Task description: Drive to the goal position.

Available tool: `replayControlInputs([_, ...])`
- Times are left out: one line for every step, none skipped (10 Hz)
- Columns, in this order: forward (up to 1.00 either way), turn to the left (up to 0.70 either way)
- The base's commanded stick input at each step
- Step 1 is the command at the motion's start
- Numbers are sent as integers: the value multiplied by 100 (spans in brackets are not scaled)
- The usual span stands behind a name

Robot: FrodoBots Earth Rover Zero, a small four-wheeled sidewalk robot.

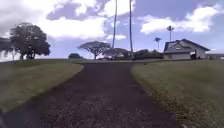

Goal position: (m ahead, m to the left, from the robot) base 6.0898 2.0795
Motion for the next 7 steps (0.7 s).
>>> replayControlInputs([0, 0])
replayControlInputs([0, 0])
replayControlInputs([0, 0])
replayControlInputs([19, 0])
replayControlInputs([45, 0])
replayControlInputs([50, 0])
replayControlInputs([50, 0])
